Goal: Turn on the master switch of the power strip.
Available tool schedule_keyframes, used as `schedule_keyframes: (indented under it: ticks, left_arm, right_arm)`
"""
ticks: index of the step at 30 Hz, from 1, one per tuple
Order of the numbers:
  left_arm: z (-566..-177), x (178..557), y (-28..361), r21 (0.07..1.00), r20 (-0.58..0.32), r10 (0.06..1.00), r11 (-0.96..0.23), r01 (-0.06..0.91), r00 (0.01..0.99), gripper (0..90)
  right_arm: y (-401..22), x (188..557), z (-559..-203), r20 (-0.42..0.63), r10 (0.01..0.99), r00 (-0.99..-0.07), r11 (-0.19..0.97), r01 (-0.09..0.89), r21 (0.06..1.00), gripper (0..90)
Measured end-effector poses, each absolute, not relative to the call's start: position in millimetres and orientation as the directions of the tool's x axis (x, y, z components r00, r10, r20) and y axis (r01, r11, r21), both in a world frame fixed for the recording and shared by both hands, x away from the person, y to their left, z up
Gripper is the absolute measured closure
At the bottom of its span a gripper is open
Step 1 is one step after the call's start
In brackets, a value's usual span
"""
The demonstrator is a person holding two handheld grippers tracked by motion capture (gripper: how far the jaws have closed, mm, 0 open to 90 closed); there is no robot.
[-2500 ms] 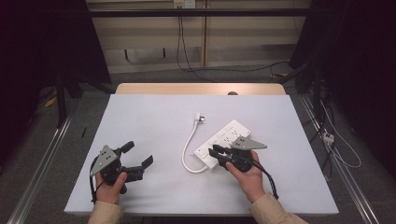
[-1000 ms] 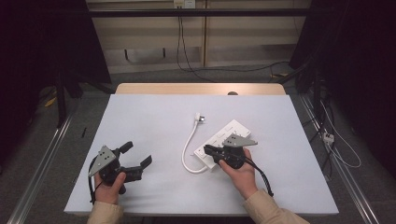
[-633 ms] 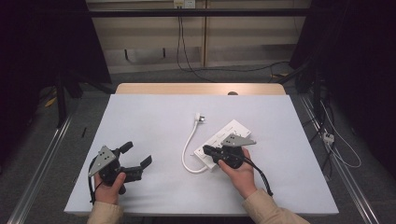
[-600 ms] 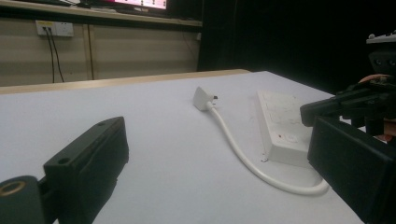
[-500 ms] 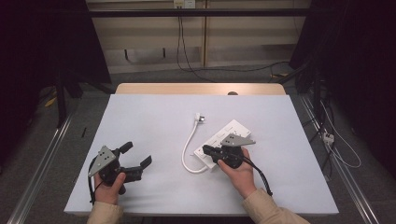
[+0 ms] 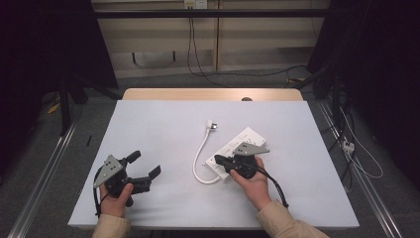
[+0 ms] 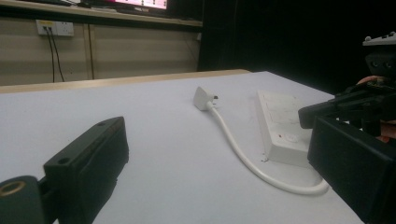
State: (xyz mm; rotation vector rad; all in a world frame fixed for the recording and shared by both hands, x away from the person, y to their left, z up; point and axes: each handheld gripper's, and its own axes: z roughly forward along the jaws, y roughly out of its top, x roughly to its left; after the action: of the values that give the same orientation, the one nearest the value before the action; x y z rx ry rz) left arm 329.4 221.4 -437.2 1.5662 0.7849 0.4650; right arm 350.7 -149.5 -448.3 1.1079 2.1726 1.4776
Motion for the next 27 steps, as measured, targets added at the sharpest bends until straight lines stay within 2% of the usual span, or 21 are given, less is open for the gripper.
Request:
schedule_keyframes:
  ticks: [27]
  left_arm:
    - [-437.4, 329.3, 222.1, 0.976, -0.153, 0.712, 0.001, 0.217, 0.686, 4.8]
  right_arm:
    - [-145.9, 354.0, -448.7, 0.181, 0.727, -0.662, 0.181, 0.439, 0.88, 90.0]
